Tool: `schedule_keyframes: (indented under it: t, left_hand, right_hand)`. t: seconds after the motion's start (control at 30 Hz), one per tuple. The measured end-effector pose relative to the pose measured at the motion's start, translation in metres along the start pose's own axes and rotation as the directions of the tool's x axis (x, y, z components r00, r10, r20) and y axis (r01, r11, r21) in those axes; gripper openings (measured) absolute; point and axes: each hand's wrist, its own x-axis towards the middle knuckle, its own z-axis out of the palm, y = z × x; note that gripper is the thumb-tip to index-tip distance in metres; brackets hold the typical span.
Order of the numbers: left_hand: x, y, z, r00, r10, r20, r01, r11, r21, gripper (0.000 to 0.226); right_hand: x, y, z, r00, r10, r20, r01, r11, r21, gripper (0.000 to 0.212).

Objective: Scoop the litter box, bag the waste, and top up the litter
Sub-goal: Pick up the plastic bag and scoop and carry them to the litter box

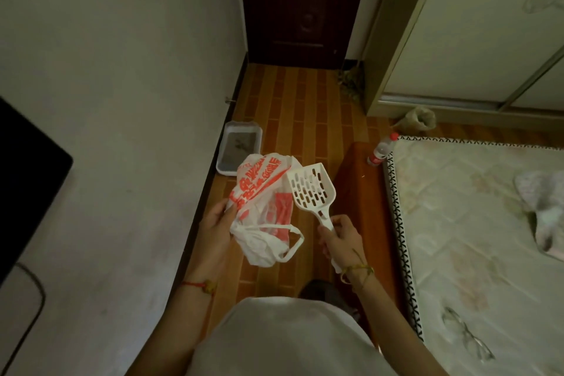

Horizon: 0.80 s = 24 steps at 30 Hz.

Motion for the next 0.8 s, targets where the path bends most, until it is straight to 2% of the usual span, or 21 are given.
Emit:
schedule_keyframes:
  t: [0.13, 0.23, 0.37, 0.53, 0.7, 0.8]
  left_hand:
    - [0.053, 0.015, 0.02, 1.0, -0.01, -0.018, 0.01, 1.0, -0.003, 0.042]
    - [0.097, 0.021, 0.037, 0.998, -0.016, -0.068, 0.015, 1.0, -0.028, 0.033]
    - [0.156, 0.036, 0.074, 0.987, -0.006, -0.163, -0.009, 0.996, -0.088, 0.02]
    - [0.217, 0.062, 0.113, 0.965, -0.029, -0.26, -0.014, 0.987, -0.16, 0.021]
    - [0.265, 0.087, 0.16, 0.89, -0.063, -0.452, -0.074, 0.957, -0.279, 0.025]
    - [0.294, 0.099, 0.172, 0.87, -0.066, -0.489, -0.087, 0.955, -0.284, 0.019]
  right_hand:
    - [0.062, -0.028, -0.001, 0.998, 0.012, 0.057, -0.011, 1.0, -0.022, 0.025]
    - [0.118, -0.047, -0.003, 0.996, 0.008, 0.094, -0.002, 0.998, -0.065, 0.027]
    - [0.203, -0.08, -0.013, 0.987, -0.03, 0.158, 0.051, 0.99, -0.131, 0.028]
    - [0.3, -0.134, -0.032, 0.965, -0.089, 0.247, 0.145, 0.966, -0.216, 0.021]
    - [0.379, -0.172, -0.036, 0.947, -0.101, 0.305, 0.179, 0.954, -0.24, 0.019]
    - [0.412, -0.188, -0.034, 0.936, -0.114, 0.332, 0.204, 0.947, -0.248, 0.016]
